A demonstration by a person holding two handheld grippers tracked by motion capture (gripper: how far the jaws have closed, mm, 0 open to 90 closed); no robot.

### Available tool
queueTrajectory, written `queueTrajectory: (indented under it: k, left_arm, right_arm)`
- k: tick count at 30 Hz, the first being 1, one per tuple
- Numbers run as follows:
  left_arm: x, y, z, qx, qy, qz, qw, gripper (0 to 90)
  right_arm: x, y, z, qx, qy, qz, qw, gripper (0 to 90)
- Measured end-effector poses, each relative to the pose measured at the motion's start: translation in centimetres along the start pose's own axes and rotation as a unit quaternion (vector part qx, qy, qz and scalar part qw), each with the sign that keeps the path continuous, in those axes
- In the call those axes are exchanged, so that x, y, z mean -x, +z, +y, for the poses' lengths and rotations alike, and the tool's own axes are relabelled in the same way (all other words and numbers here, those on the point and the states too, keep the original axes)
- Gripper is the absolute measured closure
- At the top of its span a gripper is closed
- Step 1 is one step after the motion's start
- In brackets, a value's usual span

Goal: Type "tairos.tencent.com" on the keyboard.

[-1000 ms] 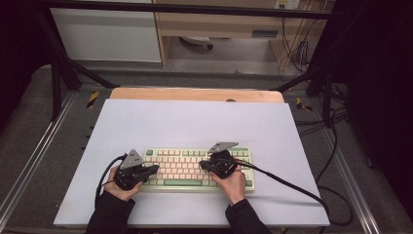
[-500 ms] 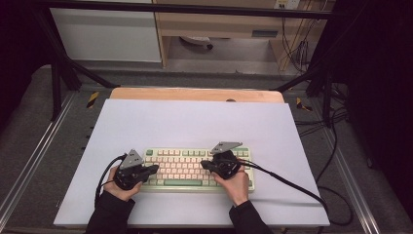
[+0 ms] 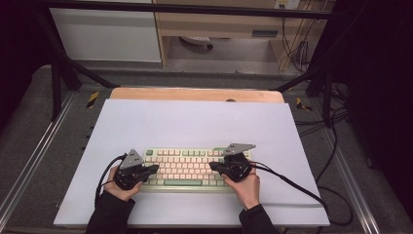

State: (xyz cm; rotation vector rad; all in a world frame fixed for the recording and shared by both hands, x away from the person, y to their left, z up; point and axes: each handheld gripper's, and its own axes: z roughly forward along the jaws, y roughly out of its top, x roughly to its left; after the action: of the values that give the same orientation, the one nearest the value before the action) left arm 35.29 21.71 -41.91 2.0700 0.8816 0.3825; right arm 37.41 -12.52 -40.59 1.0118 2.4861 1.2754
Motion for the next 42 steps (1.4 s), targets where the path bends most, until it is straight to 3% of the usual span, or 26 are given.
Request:
queueTrajectory:
  k: [13,42]
  left_arm:
    - [0.2,0.1,0.2,0.0,0.002,0.001,1.0,90.0]
    - [0.7,2.2,0.6,-0.021,0.011,0.002,0.9997,90.0]
  right_arm:
    - [0.7,-1.7,-1.8,0.006,0.013,0.003,0.9999,89.6]
    - [0.8,-1.7,-2.0,0.006,0.012,0.003,0.9999,89.7]
